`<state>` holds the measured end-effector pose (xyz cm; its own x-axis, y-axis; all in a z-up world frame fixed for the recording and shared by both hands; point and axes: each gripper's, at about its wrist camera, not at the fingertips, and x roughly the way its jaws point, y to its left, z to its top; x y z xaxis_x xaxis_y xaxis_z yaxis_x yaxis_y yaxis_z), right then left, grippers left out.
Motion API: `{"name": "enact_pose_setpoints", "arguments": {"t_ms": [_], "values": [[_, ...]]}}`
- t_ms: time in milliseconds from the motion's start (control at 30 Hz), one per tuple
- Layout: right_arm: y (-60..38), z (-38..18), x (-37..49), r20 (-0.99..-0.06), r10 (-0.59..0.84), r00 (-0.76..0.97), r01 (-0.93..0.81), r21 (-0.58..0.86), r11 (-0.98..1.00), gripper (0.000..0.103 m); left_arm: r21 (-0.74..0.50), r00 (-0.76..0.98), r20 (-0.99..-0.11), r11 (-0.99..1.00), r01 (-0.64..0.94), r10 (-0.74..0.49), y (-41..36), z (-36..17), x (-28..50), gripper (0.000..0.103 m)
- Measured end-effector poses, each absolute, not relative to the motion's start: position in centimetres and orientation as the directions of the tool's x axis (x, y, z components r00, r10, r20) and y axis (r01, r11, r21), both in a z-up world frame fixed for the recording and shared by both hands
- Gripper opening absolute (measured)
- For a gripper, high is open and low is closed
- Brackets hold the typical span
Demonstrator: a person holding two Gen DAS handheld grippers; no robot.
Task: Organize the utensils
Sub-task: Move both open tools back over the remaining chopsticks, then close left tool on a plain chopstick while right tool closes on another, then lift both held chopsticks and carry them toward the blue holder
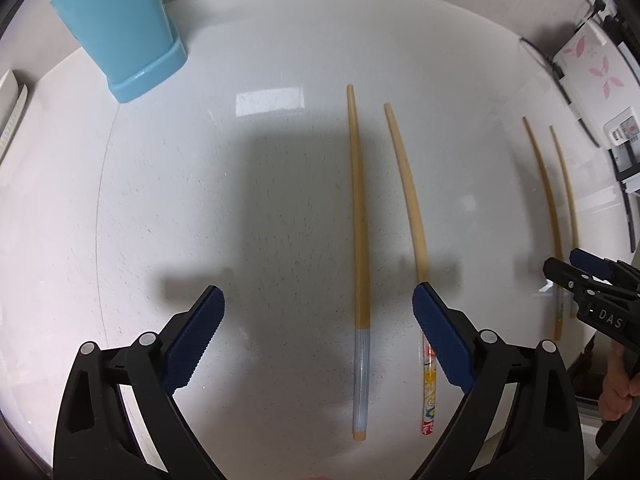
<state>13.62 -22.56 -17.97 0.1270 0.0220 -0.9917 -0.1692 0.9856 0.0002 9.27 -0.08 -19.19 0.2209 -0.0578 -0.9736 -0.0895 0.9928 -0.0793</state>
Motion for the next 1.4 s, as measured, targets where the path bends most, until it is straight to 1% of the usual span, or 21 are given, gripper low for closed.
{"name": "enact_pose_setpoints", "arguments": {"t_ms": [100, 233, 300, 433, 467, 500, 533, 567, 600, 633, 667, 767, 1000, 1400], "values": [[-22.2, -18.2, 13.6, -0.993, 0.008, 0.118, -0.176, -0.013, 0.984, 0.053, -0.063, 0.203, -0.978, 0.994, -0.091, -0.044, -0.4, -19.6, 9.3, 0.088], [-21.9, -18.2, 13.7, -0.994, -0.011, 0.104, -0.178, -0.029, 0.984, 0.051, -0.034, 0.175, -0.984, 0.995, -0.091, -0.017, -1.1, -20.1, 9.6, 0.084], [-21.6, -18.1, 13.8, -0.995, -0.012, 0.099, -0.175, -0.029, 0.984, 0.044, -0.018, 0.169, -0.986, 0.996, -0.091, -0.002, -1.6, -20.2, 9.8, 0.082], [-21.2, -18.1, 14.1, -0.997, -0.016, 0.079, -0.168, -0.029, 0.985, 0.035, 0.012, 0.151, -0.988, 0.996, -0.093, 0.026, -2.2, -20.3, 10.2, 0.073], [-21.2, -18.1, 14.5, -0.997, -0.017, 0.072, -0.168, -0.029, 0.985, 0.031, 0.013, 0.145, -0.989, 0.996, -0.092, 0.027, -2.3, -20.2, 10.3, 0.066], [-21.2, -18.1, 14.5, -0.998, -0.018, 0.064, -0.168, -0.029, 0.985, 0.026, 0.014, 0.138, -0.990, 0.996, -0.090, 0.026, -2.5, -20.1, 10.3, 0.062], [-21.2, -18.1, 14.6, -0.998, -0.019, 0.059, -0.167, -0.028, 0.985, 0.023, 0.015, 0.126, -0.992, 0.996, -0.091, 0.026, -2.6, -20.0, 10.4, 0.052], [-21.2, -18.2, 14.8, -0.998, -0.020, 0.052, -0.165, -0.028, 0.986, 0.016, 0.015, 0.118, -0.993, 0.996, -0.092, 0.026, -2.6, -19.8, 10.4, 0.039], [-21.1, -18.2, 14.8, -0.999, -0.021, 0.043, -0.162, -0.028, 0.986, 0.007, 0.015, 0.109, -0.994, 0.996, -0.091, 0.025, -2.8, -19.7, 10.4, 0.031], [-21.0, -18.2, 14.6, -0.999, -0.021, 0.036, -0.162, -0.026, 0.986, 0.007, 0.018, 0.100, -0.995, 0.996, -0.086, 0.027, -3.0, -19.7, 10.4, 0.005], [-20.8, -18.3, 14.7, -0.999, -0.020, 0.025, -0.165, -0.024, 0.986, 0.006, 0.014, 0.085, -0.996, 0.996, -0.083, 0.021, -3.1, -19.7, 10.4, 0.007], [-20.9, -18.4, 15.3, -1.000, -0.005, 0.000, -0.153, -0.005, 0.988, 0.006, -0.012, 0.082, -0.997, 0.996, -0.089, -0.005, -3.3, -19.8, 10.4, 0.007], [-20.3, -18.3, 15.8, -1.000, 0.018, 0.010, -0.163, 0.016, 0.986, 0.006, -0.046, 0.099, -0.994, 0.994, -0.094, -0.037, -3.0, -19.5, 10.2, 0.007], [-19.8, -15.9, 16.8, -0.994, 0.075, 0.075, -0.179, 0.060, 0.982, 0.006, -0.104, 0.168, -0.982, 0.991, -0.080, -0.089, 0.5, -16.0, 7.4, 0.007]]}}
